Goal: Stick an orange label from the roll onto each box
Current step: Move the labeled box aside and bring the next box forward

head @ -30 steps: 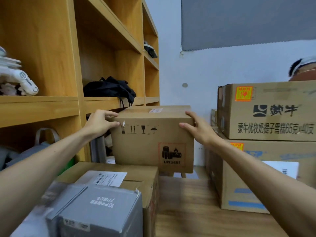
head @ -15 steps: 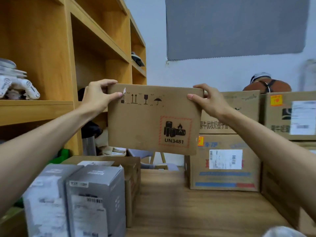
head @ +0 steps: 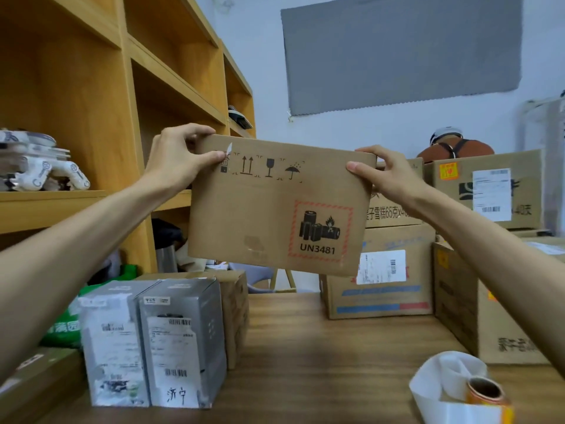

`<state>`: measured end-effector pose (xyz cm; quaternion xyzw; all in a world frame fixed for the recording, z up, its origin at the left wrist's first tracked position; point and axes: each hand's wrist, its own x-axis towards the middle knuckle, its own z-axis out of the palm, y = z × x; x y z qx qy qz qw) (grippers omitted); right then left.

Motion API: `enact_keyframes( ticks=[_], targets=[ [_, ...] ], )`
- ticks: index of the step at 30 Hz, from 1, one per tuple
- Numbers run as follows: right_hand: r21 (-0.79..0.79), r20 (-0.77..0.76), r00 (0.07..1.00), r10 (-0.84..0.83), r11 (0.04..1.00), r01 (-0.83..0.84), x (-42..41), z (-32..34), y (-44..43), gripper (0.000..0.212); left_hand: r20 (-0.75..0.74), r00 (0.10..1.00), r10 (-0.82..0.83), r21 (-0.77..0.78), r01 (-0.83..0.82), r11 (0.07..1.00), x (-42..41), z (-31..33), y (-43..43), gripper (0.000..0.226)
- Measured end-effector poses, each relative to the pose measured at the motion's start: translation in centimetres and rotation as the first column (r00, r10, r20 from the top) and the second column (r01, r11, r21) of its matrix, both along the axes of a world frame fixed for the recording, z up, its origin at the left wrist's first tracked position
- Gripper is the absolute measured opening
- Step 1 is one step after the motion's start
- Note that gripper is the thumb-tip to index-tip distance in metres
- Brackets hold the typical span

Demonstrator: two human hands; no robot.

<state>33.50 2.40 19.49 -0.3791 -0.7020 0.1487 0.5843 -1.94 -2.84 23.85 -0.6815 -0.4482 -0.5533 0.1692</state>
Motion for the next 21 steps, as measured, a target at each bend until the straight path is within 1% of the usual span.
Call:
enact_keyframes(
  ticks=[3,6,10,13,16,21],
  targets=[
    [0.003,0.022,1.000,-0.020,1.000,0.020,2.0,-1.3,-1.7,0.045,0.004,0.999,-0.042,-0.021,0.042,0.999,1.4,-1.6,-0.7,0.050],
    [0.000,0.025,0.999,-0.043,0.999,0.043,4.0,-3.3,-3.0,0.044,0.005,0.999,-0.045,-0.051,0.046,0.998,3.2,-4.2,-0.3,0.049],
    [-0.011,0.038,0.996,-0.082,0.997,0.083,5.8,-7.3,-3.1,0.042,0.071,0.995,-0.076,-0.100,0.083,0.992,5.5,-8.6,1.5,0.047],
    [-0.040,0.055,0.994,-0.097,0.994,0.099,6.7,-10.8,-2.0,0.042,0.069,0.996,-0.054,-0.124,0.063,0.990,6.2,-12.2,2.8,0.046],
    [-0.038,0.085,0.991,-0.104,0.993,0.108,6.9,-14.1,-1.5,0.041,0.058,0.998,-0.024,-0.164,0.033,0.986,6.3,-16.2,3.8,0.046],
    [-0.141,0.091,0.992,-0.081,0.986,0.094,6.9,-18.7,-1.3,0.041,0.141,0.988,-0.060,-0.275,0.097,0.957,6.6,-22.5,4.0,0.046]
  ],
)
